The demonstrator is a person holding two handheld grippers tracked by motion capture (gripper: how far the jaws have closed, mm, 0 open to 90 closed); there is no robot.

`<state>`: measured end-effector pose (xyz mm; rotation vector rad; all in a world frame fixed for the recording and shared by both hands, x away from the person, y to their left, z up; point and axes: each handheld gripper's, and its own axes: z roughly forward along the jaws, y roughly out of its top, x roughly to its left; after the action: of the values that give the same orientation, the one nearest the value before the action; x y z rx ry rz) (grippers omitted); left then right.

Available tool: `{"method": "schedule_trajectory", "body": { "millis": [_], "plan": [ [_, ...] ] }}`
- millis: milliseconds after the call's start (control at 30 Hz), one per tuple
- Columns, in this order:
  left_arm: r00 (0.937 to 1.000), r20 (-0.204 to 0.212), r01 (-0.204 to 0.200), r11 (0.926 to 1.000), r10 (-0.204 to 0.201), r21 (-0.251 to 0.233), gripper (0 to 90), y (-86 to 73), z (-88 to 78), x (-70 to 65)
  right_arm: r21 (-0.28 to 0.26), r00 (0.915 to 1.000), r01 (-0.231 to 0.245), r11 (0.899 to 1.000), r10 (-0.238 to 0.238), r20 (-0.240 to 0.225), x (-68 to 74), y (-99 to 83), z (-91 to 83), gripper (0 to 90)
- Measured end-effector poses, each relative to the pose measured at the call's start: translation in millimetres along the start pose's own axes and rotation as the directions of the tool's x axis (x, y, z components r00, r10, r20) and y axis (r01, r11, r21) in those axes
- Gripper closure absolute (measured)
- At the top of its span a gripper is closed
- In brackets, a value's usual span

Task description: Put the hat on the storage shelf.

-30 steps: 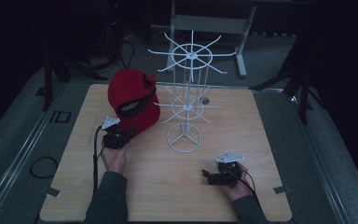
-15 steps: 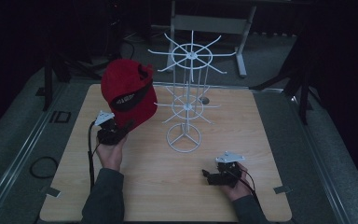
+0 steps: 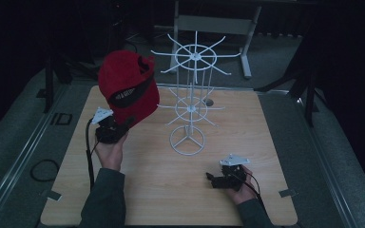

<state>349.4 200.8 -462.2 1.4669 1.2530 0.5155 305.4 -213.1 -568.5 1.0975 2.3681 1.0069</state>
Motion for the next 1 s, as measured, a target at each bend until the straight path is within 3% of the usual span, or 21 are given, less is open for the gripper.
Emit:
{"method": "schedule_trajectory", "body": {
  "millis": [1000],
  "plan": [
    [0.9991, 0.003, -0.043, 0.9969, 0.043, -0.065, 85.3, 36.6, -19.7, -11.3, -0.002, 1.0, 0.0, 1.0, 0.0, 0.001, -0.1, 0.0, 0.1, 16.3]
  ]
}}
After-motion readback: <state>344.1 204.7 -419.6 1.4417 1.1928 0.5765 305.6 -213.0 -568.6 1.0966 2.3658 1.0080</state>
